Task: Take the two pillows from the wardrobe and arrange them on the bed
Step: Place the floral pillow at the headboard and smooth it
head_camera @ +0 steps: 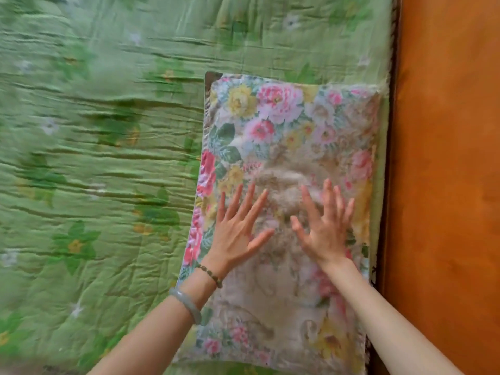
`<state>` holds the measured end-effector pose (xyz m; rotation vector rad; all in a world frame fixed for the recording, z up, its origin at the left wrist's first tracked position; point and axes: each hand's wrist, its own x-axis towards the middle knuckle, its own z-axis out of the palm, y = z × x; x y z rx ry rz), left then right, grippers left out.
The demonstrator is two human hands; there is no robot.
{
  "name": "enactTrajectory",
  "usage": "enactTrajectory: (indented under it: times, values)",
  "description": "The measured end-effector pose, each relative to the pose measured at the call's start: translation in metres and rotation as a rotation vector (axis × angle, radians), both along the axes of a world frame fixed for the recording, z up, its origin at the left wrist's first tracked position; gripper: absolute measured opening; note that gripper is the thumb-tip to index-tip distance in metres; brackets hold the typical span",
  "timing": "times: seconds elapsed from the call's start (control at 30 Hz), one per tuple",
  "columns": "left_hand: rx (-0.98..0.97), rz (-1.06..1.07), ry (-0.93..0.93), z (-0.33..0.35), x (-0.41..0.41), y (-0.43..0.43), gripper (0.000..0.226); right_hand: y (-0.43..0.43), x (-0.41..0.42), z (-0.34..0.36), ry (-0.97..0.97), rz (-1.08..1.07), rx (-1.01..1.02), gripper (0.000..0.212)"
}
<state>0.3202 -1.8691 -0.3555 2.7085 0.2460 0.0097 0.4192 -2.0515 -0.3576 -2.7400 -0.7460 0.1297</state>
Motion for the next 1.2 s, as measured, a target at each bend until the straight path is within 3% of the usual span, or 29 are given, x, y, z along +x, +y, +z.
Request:
enactTrajectory:
  times: [0.1, 0.2, 0.33, 0.43, 0.57, 0.7, 0.83, 1.03, 1.1, 1.2]
  values:
    - [0.069, 0.023, 0.05, 0.002, 0.055, 0.018, 0.07, 0.026, 0.055, 0.001, -0.037, 0.028, -0.066, 0.069]
    - [0.152, -0.028, 0.273, -0.021, 0.084, 0.033, 0.075, 0.032, 0.088, -0.019, 0.062, 0.047, -0.265, 0.072]
    - [0.19, -0.065, 0.384, -0.044, 0.088, 0.039, 0.079, 0.033, 0.095, -0.044, 0.179, 0.049, -0.406, 0.071]
    - [0.096, 0.01, 0.273, -0.04, 0.096, 0.044, 0.075, 0.037, 0.105, -0.037, 0.208, 0.042, -0.304, 0.07]
    - [0.058, 0.078, 0.09, -0.023, 0.158, 0.054, 0.073, 0.057, 0.146, -0.019, 0.073, -0.014, -0.093, 0.067]
    - [0.136, 0.02, 0.199, -0.028, 0.212, 0.062, 0.07, 0.087, 0.182, -0.027, 0.104, 0.032, -0.184, 0.066]
    - [0.16, -0.038, 0.266, -0.047, 0.216, 0.065, 0.068, 0.084, 0.19, -0.043, 0.147, 0.11, -0.289, 0.066]
    - [0.228, 0.111, 0.14, -0.039, 0.228, 0.085, 0.069, 0.103, 0.218, -0.022, 0.062, 0.052, -0.037, 0.061]
    - [0.244, 0.053, 0.126, -0.033, 0.245, 0.084, 0.068, 0.131, 0.23, -0.015, 0.145, 0.106, 0.023, 0.057]
    - [0.282, -0.069, 0.193, -0.038, 0.256, 0.081, 0.071, 0.152, 0.229, -0.026, 0.197, 0.227, -0.128, 0.053]
